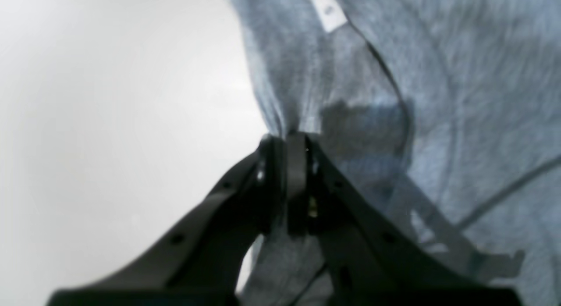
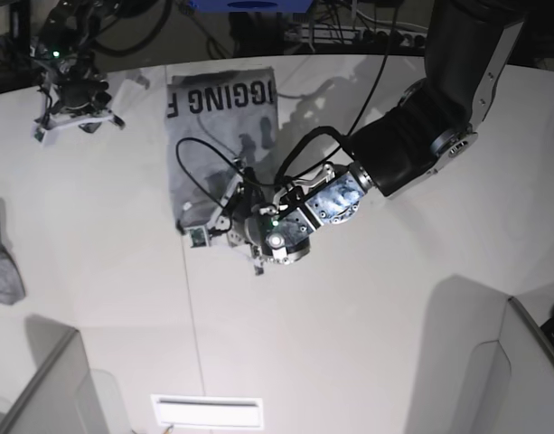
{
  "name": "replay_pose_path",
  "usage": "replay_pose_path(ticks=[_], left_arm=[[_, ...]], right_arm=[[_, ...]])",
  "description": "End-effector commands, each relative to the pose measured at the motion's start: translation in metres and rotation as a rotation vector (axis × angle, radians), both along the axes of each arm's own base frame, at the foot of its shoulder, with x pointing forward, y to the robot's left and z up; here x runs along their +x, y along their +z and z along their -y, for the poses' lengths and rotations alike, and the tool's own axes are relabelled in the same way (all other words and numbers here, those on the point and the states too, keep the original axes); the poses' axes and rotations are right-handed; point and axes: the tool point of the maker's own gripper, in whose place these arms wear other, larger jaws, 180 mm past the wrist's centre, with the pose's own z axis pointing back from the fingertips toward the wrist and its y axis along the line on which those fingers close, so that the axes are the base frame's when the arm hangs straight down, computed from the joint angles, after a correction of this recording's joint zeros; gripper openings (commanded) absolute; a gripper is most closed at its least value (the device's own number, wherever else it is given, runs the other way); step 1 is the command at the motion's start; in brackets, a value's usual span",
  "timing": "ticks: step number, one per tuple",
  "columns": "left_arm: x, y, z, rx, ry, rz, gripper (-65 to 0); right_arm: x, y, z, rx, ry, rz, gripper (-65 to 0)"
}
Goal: Fold the T-shirt properly
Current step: 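Flip the folded shirt over with the left gripper and flatten it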
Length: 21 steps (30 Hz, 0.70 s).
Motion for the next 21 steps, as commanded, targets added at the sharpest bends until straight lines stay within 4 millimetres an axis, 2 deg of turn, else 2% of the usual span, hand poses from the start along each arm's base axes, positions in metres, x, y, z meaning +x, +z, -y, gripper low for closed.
replay_pose_path(ticks=[1, 4, 8, 10, 12, 15, 21], left_arm=[[0.009, 0.018, 0.011, -0.039, -0.033, 0.037, -65.0], [-0.005, 0.02, 0.023, -0.035, -0.147, 0.028, -65.0], [-0.01, 0.021, 0.032, -0.037, -0.168, 0.028, -65.0], [-0.009, 0.015, 0.029, -0.026, -0.157, 0.015, -65.0], [-0.008, 0.011, 0.027, -0.019, -0.147, 0.005, -65.0], [-0.007, 0.015, 0.034, -0.023, -0.153, 0.009, -65.0], [-0.007, 0.013, 0.033, -0.021, -0.151, 0.006, -65.0]], right_arm=[[0.004, 0.007, 0.005, -0.022, 0.002, 0.028, -65.0], [-0.002, 0.009, 0.017, -0.037, -0.031, 0.025, -65.0], [-0.008, 0.011, 0.029, -0.054, -0.065, 0.021, -65.0], [-0.01, 0.011, 0.032, -0.057, -0.075, 0.019, -65.0], [-0.01, 0.011, 0.033, -0.059, -0.075, 0.019, -65.0], [-0.009, 0.011, 0.031, -0.057, -0.071, 0.019, -65.0], [-0.009, 0.011, 0.032, -0.06, -0.073, 0.019, -65.0]])
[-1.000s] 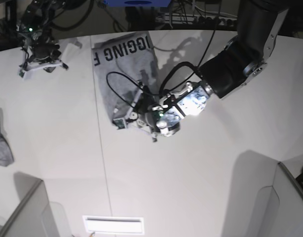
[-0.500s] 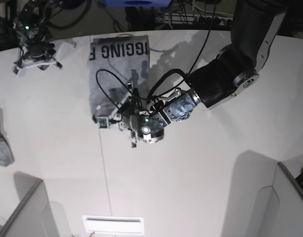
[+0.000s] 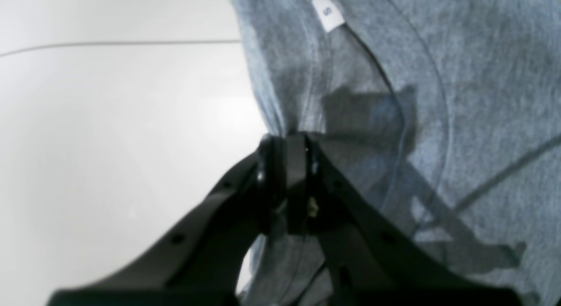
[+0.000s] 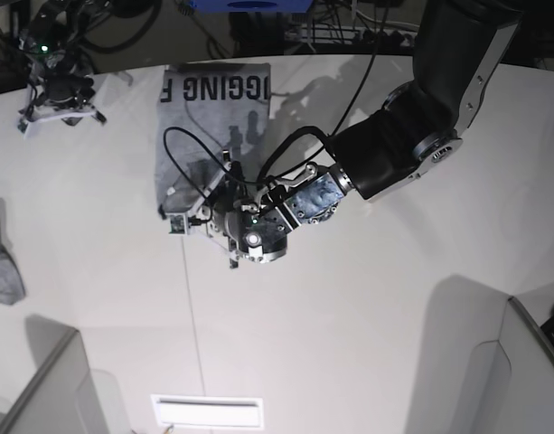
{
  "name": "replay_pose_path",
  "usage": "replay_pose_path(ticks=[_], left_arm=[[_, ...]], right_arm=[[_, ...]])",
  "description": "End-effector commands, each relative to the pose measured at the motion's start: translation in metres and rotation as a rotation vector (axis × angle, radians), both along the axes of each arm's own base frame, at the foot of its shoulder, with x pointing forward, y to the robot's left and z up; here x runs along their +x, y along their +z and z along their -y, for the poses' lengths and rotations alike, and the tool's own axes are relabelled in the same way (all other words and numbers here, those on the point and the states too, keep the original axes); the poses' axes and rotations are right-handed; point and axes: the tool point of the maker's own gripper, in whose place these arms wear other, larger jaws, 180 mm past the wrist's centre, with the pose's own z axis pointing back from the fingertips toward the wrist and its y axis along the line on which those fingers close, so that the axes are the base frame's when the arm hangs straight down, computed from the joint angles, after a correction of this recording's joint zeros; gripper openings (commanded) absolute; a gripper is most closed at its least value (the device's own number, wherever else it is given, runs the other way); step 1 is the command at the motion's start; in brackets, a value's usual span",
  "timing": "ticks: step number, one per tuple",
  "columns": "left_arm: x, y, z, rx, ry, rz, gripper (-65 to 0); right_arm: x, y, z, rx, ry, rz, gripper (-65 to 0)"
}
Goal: Fold the T-shirt properly
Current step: 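Flip the folded shirt over with the left gripper and flatten it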
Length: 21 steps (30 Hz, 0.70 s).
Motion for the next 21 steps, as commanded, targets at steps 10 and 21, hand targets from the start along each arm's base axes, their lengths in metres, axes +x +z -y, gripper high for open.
replay_pose_path(ticks=[10, 21], left_arm=[[0.011, 0.021, 0.015, -0.049, -0.014, 0.038, -65.0], [0.031, 0.03, 0.02, 0.024, -0.053, 0.21, -21.1]], right_arm=[[0.005, 0.007, 0.002, -0.02, 0.013, 0.027, -65.0], [0.006, 0.007, 0.001, -0.019, 0.016, 0.026, -65.0]])
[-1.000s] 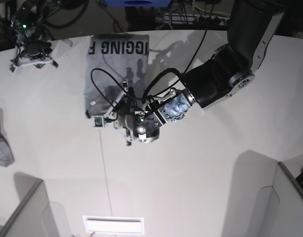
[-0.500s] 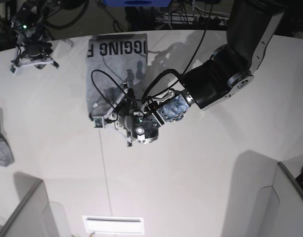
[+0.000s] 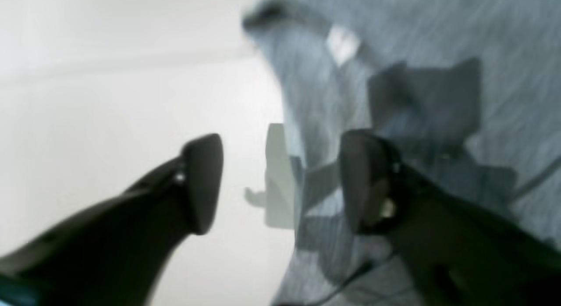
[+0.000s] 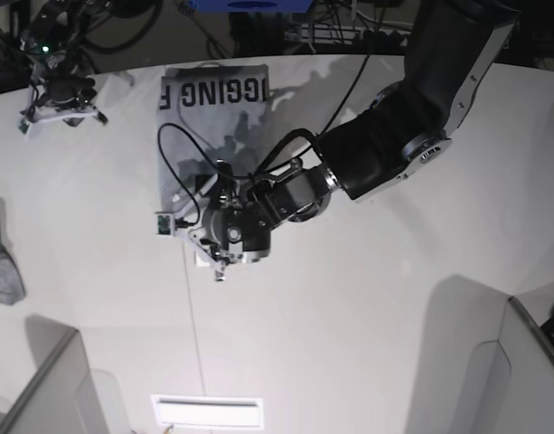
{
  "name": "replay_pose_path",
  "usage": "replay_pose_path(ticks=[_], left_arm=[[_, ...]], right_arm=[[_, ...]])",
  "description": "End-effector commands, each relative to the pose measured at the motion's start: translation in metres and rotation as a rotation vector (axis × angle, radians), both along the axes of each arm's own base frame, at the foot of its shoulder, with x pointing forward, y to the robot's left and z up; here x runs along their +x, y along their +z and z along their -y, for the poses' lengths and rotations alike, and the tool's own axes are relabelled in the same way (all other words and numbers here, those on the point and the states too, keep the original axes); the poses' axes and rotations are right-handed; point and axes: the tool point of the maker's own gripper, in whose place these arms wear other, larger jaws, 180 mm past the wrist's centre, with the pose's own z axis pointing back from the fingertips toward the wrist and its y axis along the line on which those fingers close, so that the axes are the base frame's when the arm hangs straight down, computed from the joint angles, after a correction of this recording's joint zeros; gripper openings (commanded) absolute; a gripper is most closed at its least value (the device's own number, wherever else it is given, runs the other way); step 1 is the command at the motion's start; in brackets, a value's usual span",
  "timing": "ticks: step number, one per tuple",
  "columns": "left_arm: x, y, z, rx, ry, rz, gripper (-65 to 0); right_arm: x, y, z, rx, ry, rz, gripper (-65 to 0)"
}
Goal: Fold the T-shirt properly
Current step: 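Flip the folded shirt over with the left gripper and flatten it, then release the shirt and raise both grippers away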
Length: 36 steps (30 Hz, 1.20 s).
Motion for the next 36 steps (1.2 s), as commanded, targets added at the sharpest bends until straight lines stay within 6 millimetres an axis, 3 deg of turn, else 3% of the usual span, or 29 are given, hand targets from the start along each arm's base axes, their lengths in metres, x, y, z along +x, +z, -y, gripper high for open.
replay_pose_path(ticks=[1, 3, 6, 9, 11, 13, 15, 16, 19, 24, 31, 36], left_arm=[[0.01, 0.022, 0.013, -0.041, -0.015, 0.05, -18.1], [0.016, 0.037, 0.018, -0.092, 0.006, 0.06, -14.3], [0.031, 0.07, 0.019, -0.217, 0.084, 0.076, -14.0], [0.039, 0.116, 0.014, -0.397, 0.164, 0.117, -15.3], [0.044, 0.131, -0.021, -0.456, 0.248, 0.18, -25.2], [0.038, 0.142, -0.048, -0.47, 0.301, 0.269, -40.8], [0.026, 0.138, -0.082, -0.408, 0.356, 0.369, -61.2], [0.02, 0.134, -0.094, -0.377, 0.38, 0.395, -65.0], [-0.004, 0.114, -0.126, -0.33, 0.43, 0.424, -65.0], [-0.056, 0.078, -0.144, -0.454, 0.397, 0.347, -65.0], [-0.129, 0.066, -0.155, -0.764, 0.362, 0.262, -65.0], [-0.164, 0.053, -0.185, -0.934, 0.453, 0.234, -65.0]], right_arm=[[0.005, 0.007, 0.003, -0.022, 0.016, 0.026, -65.0], [0.007, 0.008, -0.002, -0.027, 0.063, 0.03, -65.0], [0.011, 0.01, -0.008, -0.04, 0.144, 0.042, -65.0], [0.013, 0.012, -0.013, -0.053, 0.21, 0.051, -65.0], [0.014, 0.013, -0.015, -0.059, 0.243, 0.055, -65.0], [0.013, 0.013, -0.015, -0.064, 0.256, 0.055, -65.0], [0.014, 0.017, -0.01, -0.096, 0.257, 0.082, -65.0], [0.015, 0.02, -0.007, -0.117, 0.263, 0.101, -65.0], [0.01, 0.029, 0.003, -0.182, 0.259, 0.159, -65.0], [0.0, 0.041, 0.017, -0.264, 0.268, 0.211, -65.0], [-0.007, 0.052, 0.026, -0.325, 0.252, 0.284, -65.0], [-0.021, 0.058, 0.033, -0.377, 0.234, 0.345, -65.0]])
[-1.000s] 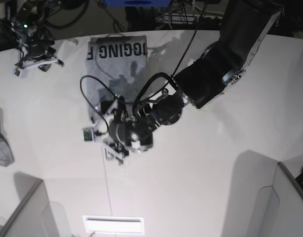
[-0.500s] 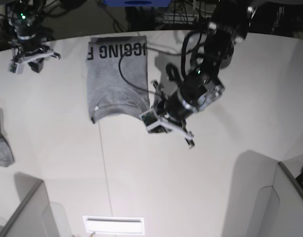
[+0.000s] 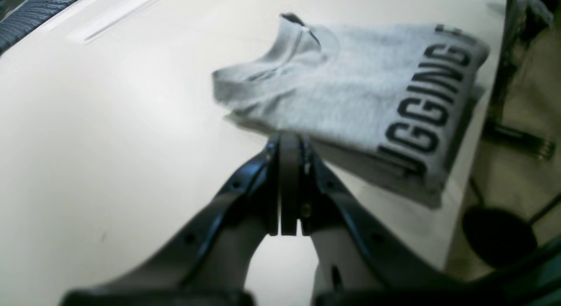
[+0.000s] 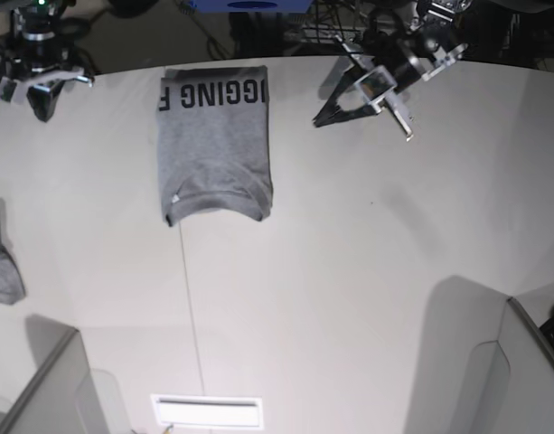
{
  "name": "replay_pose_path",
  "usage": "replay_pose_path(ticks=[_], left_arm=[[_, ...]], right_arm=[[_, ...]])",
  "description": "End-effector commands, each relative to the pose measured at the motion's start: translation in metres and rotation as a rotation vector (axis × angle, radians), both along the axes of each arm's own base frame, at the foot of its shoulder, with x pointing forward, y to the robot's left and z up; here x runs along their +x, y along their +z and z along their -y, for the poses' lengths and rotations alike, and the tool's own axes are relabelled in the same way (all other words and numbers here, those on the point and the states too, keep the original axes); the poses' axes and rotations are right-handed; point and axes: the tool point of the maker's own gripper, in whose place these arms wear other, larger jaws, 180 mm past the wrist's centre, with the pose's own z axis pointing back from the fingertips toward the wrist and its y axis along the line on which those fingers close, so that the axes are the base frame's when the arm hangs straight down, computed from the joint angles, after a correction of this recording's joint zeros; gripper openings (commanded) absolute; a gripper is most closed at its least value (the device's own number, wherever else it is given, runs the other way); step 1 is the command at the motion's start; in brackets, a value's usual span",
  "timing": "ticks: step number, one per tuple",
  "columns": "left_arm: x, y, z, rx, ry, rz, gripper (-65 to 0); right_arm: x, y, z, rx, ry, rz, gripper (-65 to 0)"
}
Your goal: Fold the T-shirt properly
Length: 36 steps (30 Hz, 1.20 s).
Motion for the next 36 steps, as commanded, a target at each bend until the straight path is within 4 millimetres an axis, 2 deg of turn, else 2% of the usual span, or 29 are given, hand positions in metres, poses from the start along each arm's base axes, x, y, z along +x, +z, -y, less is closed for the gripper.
replay_pose_path(ticks=[1, 4, 7, 14, 17, 19, 22, 25, 28, 30, 32, 36], left_arm=[[-0.005, 0.007, -0.006, -0.061, 0.019, 0.022, -65.0], [-0.021, 0.006, -0.032, -0.15, 0.078, 0.041, -65.0], [-0.041, -0.006, -0.056, -0.244, 0.139, 0.033, -65.0], [-0.09, -0.066, -0.124, -0.368, 0.372, -0.063, -65.0], [-0.108, -0.1, -0.136, -0.31, 0.41, -0.173, -65.0], [-0.118, -0.115, -0.139, -0.28, 0.42, -0.231, -65.0], [-0.132, -0.131, -0.135, -0.274, 0.449, -0.298, -65.0], [-0.146, -0.134, -0.126, -0.283, 0.466, -0.325, -65.0], [-0.17, -0.134, -0.112, -0.222, 0.465, -0.31, -65.0], [-0.191, -0.138, -0.1, -0.192, 0.489, -0.33, -65.0], [-0.215, -0.144, -0.09, -0.161, 0.522, -0.37, -65.0], [-0.27, -0.167, -0.065, -0.119, 0.607, -0.549, -65.0]], right_arm=[[-0.003, 0.01, 0.007, -0.033, 0.0, 0.044, -65.0], [-0.017, 0.007, 0.006, -0.038, 0.019, 0.079, -65.0], [-0.038, -0.012, 0.007, -0.008, -0.004, 0.072, -65.0], [-0.109, -0.099, -0.026, -0.029, 0.055, -0.163, -65.0], [-0.137, -0.134, -0.051, -0.027, 0.102, -0.25, -65.0], [-0.159, -0.159, -0.068, -0.004, 0.137, -0.339, -65.0], [-0.19, -0.196, -0.091, 0.071, 0.15, -0.46, -65.0], [-0.209, -0.216, -0.101, 0.131, 0.132, -0.52, -65.0], [-0.225, -0.237, -0.093, 0.163, 0.132, -0.6, -65.0], [-0.24, -0.258, -0.086, 0.208, 0.12, -0.697, -65.0], [-0.247, -0.272, -0.074, 0.245, 0.111, -0.777, -65.0], [-0.243, -0.286, -0.07, 0.246, 0.277, -0.887, -65.0]])
